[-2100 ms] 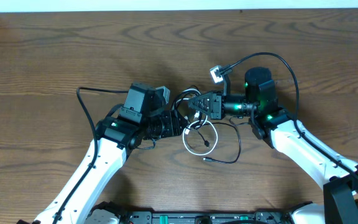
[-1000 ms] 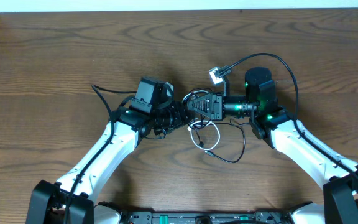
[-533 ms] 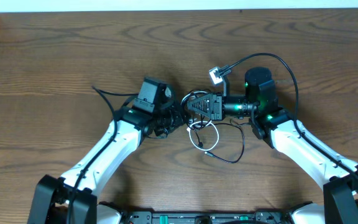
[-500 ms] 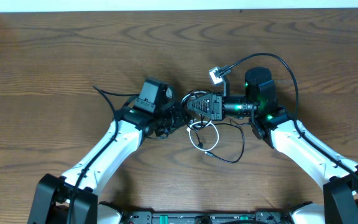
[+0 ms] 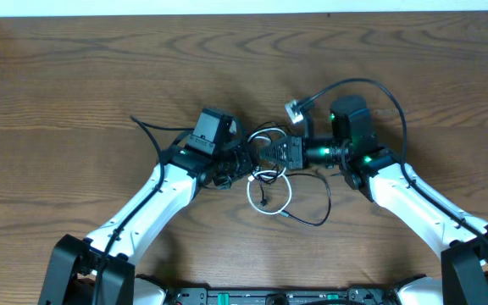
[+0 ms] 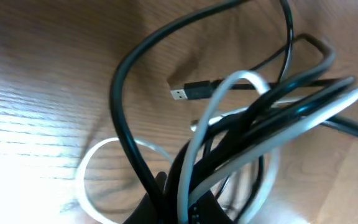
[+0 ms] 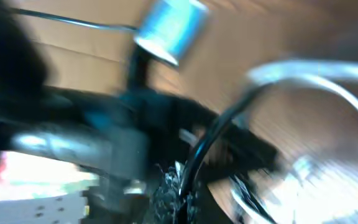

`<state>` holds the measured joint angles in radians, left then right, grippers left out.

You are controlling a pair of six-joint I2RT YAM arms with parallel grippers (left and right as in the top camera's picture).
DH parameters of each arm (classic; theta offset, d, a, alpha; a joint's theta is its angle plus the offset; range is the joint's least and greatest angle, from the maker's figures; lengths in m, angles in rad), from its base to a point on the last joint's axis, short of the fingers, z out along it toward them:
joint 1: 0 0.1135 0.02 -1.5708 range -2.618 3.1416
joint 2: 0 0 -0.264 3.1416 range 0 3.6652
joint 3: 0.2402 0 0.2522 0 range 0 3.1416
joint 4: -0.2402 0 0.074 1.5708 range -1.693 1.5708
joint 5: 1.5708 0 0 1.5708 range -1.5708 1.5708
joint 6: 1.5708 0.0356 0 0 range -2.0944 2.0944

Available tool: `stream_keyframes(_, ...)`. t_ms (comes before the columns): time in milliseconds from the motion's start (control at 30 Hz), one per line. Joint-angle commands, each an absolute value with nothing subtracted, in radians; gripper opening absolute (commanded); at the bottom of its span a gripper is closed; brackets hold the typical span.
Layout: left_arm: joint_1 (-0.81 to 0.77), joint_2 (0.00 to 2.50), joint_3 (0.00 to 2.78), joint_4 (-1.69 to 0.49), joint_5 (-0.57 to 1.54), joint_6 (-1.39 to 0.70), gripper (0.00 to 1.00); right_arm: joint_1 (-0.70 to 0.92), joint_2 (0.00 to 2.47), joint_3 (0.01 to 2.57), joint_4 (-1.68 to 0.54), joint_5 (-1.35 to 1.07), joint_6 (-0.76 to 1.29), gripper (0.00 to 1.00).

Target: Untangle cables

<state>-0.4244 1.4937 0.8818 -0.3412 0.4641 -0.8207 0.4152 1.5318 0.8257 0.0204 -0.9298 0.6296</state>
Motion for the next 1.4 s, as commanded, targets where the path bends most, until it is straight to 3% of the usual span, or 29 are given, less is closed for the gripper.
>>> stream_keyframes(0, -0.401, 1.500, 0.888, -0.342, 0.461, -0.801, 0.07, 0.412, 1.538, 0.821, -0.193, -0.676, 0.479, 0.01)
stream_keyframes(200, -0.395, 1.493, 0.888, -0.353, 0.463, -0.764, 0.08, 0.413, 1.538, 0.821, -0.582, 0.002, 0.440, 0.01)
stream_keyframes(333, -0.395, 1.492, 0.888, -0.375, 0.463, -0.752, 0.08, 0.408, 1.538, 0.821, -0.661, 0.243, 0.440, 0.01)
stream_keyframes(833, -0.342, 1.372, 0.888, -0.435, 0.462, -0.603, 0.07, 0.168, 1.538, 0.821, -0.708, 0.420, 0.440, 0.01)
stream_keyframes(1100, -0.160, 1.220, 0.888, -0.498, 0.459, -0.575, 0.08, -0.086, 1.538, 0.821, -0.710, 0.389, 0.440, 0.01)
stream_keyframes(1367, 0.041, 1.154, 0.888, -0.558, 0.464, -0.543, 0.07, -0.237, 1.538, 0.821, -0.706, 0.325, 0.440, 0.01)
